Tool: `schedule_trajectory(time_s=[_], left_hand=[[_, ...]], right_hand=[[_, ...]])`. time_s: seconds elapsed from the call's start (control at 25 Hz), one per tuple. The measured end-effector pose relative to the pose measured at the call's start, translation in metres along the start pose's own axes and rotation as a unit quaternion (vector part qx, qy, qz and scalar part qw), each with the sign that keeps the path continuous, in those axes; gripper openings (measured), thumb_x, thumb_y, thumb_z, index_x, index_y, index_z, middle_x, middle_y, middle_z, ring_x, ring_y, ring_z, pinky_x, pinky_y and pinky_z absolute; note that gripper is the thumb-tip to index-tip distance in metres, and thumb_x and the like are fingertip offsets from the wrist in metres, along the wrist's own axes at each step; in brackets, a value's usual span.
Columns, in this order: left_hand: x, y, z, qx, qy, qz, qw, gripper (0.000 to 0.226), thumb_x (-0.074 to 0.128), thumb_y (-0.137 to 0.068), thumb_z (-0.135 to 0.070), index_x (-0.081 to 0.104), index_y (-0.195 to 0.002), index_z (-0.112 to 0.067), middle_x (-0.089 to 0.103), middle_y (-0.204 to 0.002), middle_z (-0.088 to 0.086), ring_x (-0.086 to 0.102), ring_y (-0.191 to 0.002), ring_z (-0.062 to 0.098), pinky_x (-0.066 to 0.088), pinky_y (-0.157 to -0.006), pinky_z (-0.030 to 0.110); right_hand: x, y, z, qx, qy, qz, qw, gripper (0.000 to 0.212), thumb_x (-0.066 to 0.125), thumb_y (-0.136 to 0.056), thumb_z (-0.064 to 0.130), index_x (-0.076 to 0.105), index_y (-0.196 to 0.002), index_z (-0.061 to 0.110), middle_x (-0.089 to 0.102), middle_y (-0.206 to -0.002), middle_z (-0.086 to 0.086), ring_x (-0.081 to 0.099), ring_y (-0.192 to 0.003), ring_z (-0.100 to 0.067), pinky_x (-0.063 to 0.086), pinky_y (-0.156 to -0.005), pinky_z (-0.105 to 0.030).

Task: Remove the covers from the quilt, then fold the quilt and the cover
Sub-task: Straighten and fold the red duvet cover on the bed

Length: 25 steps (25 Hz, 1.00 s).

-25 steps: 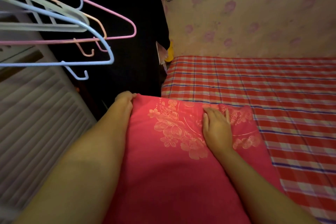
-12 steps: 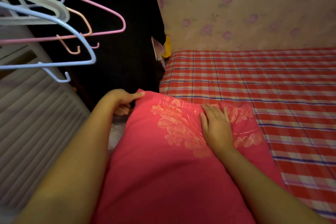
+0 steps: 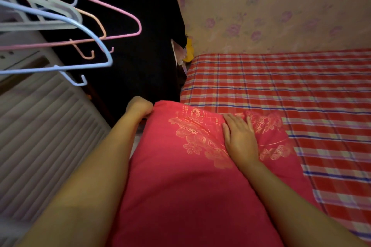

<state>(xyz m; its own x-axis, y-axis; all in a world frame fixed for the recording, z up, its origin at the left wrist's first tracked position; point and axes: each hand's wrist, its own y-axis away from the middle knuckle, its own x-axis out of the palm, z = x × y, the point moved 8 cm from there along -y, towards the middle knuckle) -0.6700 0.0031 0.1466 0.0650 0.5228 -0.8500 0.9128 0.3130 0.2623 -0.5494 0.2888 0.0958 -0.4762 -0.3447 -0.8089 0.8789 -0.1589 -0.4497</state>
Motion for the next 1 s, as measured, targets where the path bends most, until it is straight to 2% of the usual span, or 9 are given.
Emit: schedule_trajectory(time_s=[0.08,0.16,0.24,0.36,0.48,0.56,0.64,0.8,1.0], left_hand=[[-0.012,0.016,-0.008,0.003,-0.005,-0.103,0.995,0.026,0.053,-0.092,-0.017,0.063,-0.106,0.001,0.064,-0.114,0.02,0.061,-0.106,0.035,0.049,-0.087,0.039],[-0.01,0.051,-0.049,0.124,-0.045,-0.159,0.978,0.032,0.044,-0.096,-0.02,0.057,-0.12,-0.002,0.058,-0.124,0.02,0.055,-0.115,0.035,0.044,-0.093,0.041],[0.03,0.113,-0.092,0.306,-0.119,-0.135,0.935,0.039,0.034,-0.099,-0.023,0.046,-0.134,-0.009,0.047,-0.139,0.014,0.043,-0.128,0.03,0.032,-0.106,0.045],[0.085,0.146,-0.075,0.326,-0.215,-0.035,0.92,0.054,0.018,-0.101,-0.041,0.016,-0.151,-0.02,0.015,-0.158,0.003,0.008,-0.146,0.023,0.0,-0.116,0.051],[0.08,0.094,-0.016,0.194,-0.211,0.031,0.958,0.068,0.008,-0.092,-0.066,0.007,-0.151,-0.031,0.003,-0.16,-0.001,-0.001,-0.147,0.026,-0.007,-0.113,0.056],[0.073,0.067,0.012,0.109,-0.126,0.085,0.982,0.077,0.009,-0.089,-0.071,0.01,-0.152,-0.027,0.007,-0.159,0.003,0.007,-0.146,0.028,0.003,-0.116,0.052],[0.071,0.056,0.03,0.056,-0.068,0.115,0.989,0.077,0.011,-0.093,-0.065,0.019,-0.151,-0.014,0.018,-0.157,0.011,0.018,-0.144,0.029,0.01,-0.118,0.041],[0.037,0.064,0.039,0.003,-0.052,0.041,0.998,0.071,0.009,-0.098,-0.055,0.016,-0.151,-0.008,0.019,-0.155,0.019,0.019,-0.143,0.035,0.013,-0.117,0.044],[0.04,0.201,-0.023,0.236,-0.138,-0.005,0.962,0.059,0.017,-0.099,-0.051,-0.002,-0.151,-0.029,-0.007,-0.159,0.0,-0.006,-0.146,0.028,-0.003,-0.113,0.056]], right_hand=[[-0.009,0.0,0.009,-0.039,-0.041,-0.029,0.998,0.047,0.028,-0.098,0.033,0.058,-0.127,0.012,0.06,-0.129,-0.005,0.052,-0.124,-0.02,0.019,-0.116,-0.034],[-0.028,0.003,0.026,-0.119,-0.102,-0.06,0.986,0.04,0.036,-0.098,0.031,0.062,-0.121,0.012,0.062,-0.125,-0.004,0.055,-0.121,-0.018,0.03,-0.112,-0.031],[-0.043,0.016,0.057,-0.25,-0.133,-0.039,0.958,0.038,0.039,-0.097,0.03,0.067,-0.114,0.011,0.065,-0.119,-0.004,0.058,-0.115,-0.017,0.04,-0.104,-0.03],[-0.04,0.035,0.084,-0.414,-0.05,0.119,0.901,0.049,0.028,-0.098,0.043,0.06,-0.124,0.017,0.058,-0.131,-0.003,0.049,-0.125,-0.018,0.033,-0.111,-0.037],[-0.014,-0.018,-0.016,-0.166,0.132,0.312,0.926,0.086,-0.007,-0.078,0.076,0.026,-0.146,0.036,0.03,-0.152,0.003,0.023,-0.142,-0.017,0.01,-0.117,-0.043],[-0.016,-0.039,-0.097,0.078,0.173,0.371,0.909,0.089,0.001,-0.077,0.078,0.032,-0.145,0.029,0.039,-0.148,-0.007,0.034,-0.137,-0.026,0.023,-0.114,-0.046],[-0.016,-0.042,-0.123,0.184,0.144,0.374,0.898,0.076,0.015,-0.09,0.068,0.04,-0.141,0.017,0.043,-0.144,-0.013,0.04,-0.133,-0.03,0.03,-0.111,-0.045],[-0.041,-0.031,-0.096,0.222,0.171,0.235,0.931,0.056,0.02,-0.098,0.048,0.041,-0.138,0.015,0.04,-0.144,-0.018,0.037,-0.132,-0.037,0.024,-0.111,-0.053],[-0.081,0.019,0.051,-0.006,0.015,0.206,0.978,0.046,0.024,-0.101,0.039,0.03,-0.145,0.029,0.018,-0.157,-0.005,0.013,-0.145,-0.027,0.005,-0.115,-0.052]])
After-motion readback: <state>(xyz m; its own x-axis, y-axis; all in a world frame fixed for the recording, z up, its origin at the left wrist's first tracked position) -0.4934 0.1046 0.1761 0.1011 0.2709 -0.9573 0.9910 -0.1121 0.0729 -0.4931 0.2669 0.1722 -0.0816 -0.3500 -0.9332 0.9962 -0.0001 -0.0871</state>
